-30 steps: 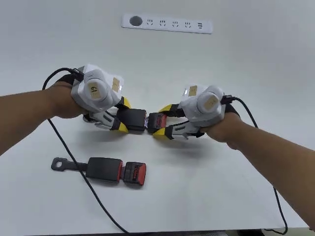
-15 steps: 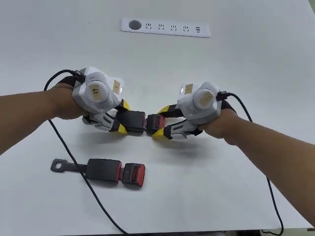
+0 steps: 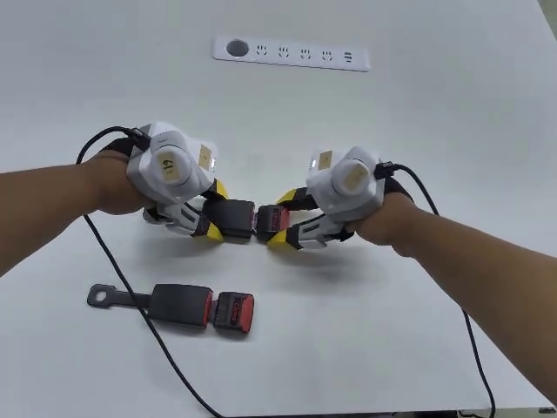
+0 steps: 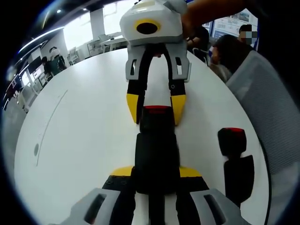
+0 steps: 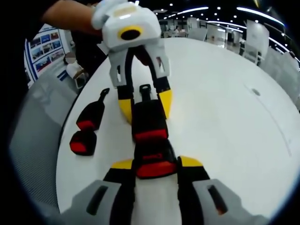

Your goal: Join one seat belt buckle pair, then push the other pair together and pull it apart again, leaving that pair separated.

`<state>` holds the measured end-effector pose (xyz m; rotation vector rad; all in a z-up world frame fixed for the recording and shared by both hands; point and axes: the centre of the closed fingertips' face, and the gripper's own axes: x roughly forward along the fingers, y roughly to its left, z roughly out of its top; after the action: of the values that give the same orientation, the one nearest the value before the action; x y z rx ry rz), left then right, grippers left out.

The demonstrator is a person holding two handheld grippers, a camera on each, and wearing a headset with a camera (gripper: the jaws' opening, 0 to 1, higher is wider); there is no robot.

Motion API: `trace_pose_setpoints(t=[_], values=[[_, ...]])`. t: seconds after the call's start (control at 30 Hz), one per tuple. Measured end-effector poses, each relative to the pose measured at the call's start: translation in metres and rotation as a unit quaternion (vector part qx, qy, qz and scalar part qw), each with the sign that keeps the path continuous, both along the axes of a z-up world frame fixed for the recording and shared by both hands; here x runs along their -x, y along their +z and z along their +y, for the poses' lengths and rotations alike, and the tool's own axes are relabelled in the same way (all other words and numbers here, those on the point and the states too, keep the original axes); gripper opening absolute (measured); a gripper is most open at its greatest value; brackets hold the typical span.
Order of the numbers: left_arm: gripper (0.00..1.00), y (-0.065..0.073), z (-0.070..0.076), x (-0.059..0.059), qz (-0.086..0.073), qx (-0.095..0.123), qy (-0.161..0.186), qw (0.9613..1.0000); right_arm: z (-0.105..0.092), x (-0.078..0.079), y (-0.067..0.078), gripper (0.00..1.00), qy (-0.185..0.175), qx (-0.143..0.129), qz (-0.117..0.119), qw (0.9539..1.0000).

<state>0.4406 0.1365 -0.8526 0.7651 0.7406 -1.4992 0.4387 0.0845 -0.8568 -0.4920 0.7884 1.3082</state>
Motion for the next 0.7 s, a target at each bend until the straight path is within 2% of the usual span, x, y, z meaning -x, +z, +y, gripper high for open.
trace_pose_setpoints(t=[0.23,0.7], values=[[0.33,0.0001,0.0001,0.0001,0.000,0.000,-0.002,1.0000,-0.0011,-0.0012,-0.0011,0.34,0.009,0.015,-0.004,0.9998],[0.34,0.0003,0.0001,0.0009,0.001,-0.005,-0.001,1.0000,-0.0056,-0.0015,-0.0010,0.34,0.009,0.025,-0.005,0.9996]])
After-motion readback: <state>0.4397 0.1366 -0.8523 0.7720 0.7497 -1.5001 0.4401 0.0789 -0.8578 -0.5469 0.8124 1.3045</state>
